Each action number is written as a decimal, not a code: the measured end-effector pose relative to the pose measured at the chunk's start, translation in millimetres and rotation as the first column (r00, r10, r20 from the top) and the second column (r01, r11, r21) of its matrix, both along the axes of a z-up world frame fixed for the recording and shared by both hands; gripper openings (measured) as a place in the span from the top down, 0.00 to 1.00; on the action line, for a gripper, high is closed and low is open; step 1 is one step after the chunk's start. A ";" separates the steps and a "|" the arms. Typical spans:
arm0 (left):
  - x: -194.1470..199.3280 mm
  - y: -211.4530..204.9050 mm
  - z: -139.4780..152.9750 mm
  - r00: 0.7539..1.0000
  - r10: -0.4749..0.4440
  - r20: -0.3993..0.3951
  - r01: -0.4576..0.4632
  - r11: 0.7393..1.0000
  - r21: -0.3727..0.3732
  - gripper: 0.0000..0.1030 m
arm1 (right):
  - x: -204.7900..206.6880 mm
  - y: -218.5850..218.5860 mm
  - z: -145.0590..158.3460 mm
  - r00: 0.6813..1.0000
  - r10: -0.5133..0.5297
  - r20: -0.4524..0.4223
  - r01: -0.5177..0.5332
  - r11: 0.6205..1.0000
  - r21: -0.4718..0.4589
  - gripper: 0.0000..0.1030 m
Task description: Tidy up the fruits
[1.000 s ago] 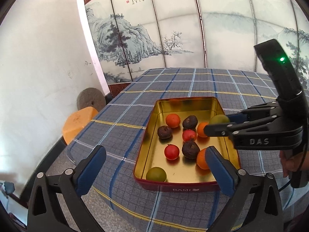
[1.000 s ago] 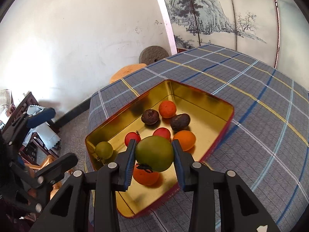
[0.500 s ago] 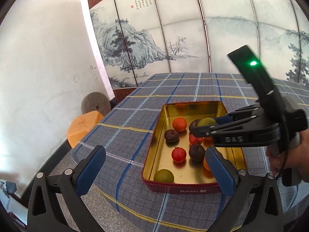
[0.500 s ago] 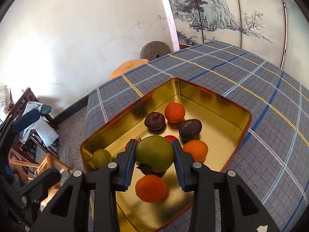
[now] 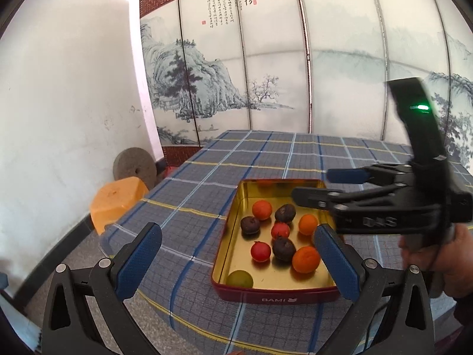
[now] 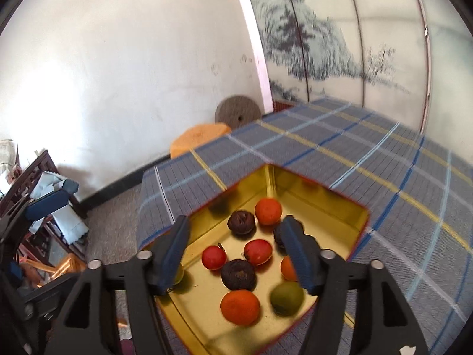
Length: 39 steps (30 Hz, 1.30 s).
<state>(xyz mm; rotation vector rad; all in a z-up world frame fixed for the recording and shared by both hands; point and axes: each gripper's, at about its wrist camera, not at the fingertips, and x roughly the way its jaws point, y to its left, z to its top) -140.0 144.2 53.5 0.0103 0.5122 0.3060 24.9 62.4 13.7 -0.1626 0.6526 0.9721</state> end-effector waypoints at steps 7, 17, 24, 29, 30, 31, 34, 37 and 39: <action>-14.5 -12.7 21.7 0.998 -0.041 0.046 0.041 0.999 -0.013 0.01 | -40.7 -53.7 36.1 0.989 -0.088 0.123 0.078 0.994 0.079 0.13; -37.3 -35.2 48.5 0.994 -0.068 0.091 0.072 0.996 -0.046 0.00 | -93.5 -102.8 65.7 0.946 -0.179 0.271 0.156 0.982 0.105 0.02; -51.7 -47.5 60.3 0.992 -0.074 0.105 0.078 0.996 -0.041 0.00 | -116.8 -122.1 77.7 0.930 -0.202 0.307 0.169 0.977 0.134 0.01; -62.9 -56.5 65.4 0.991 -0.076 0.114 0.080 0.996 -0.034 0.00 | -127.0 -133.9 82.2 0.923 -0.219 0.318 0.180 0.973 0.147 0.00; -63.6 -57.2 65.6 0.991 -0.078 0.113 0.082 0.996 -0.033 0.00 | -128.5 -136.1 82.6 0.922 -0.220 0.317 0.181 0.972 0.149 0.00; -64.3 -58.2 66.0 0.991 -0.082 0.110 0.086 0.996 -0.033 0.00 | -130.4 -138.3 82.9 0.920 -0.225 0.320 0.185 0.971 0.151 0.00; -68.6 -61.0 67.2 0.990 -0.098 0.101 0.102 0.994 -0.037 0.00 | -134.3 -143.7 82.1 0.919 -0.232 0.319 0.192 0.970 0.151 0.00; -69.7 -63.4 66.7 0.989 -0.118 0.090 0.123 0.991 -0.050 0.00 | -134.6 -148.1 79.4 0.919 -0.238 0.313 0.200 0.968 0.149 0.00; -68.4 -63.9 64.6 0.990 -0.123 0.072 0.128 0.990 -0.064 0.00 | -134.5 -151.9 75.9 0.921 -0.242 0.305 0.207 0.968 0.141 0.00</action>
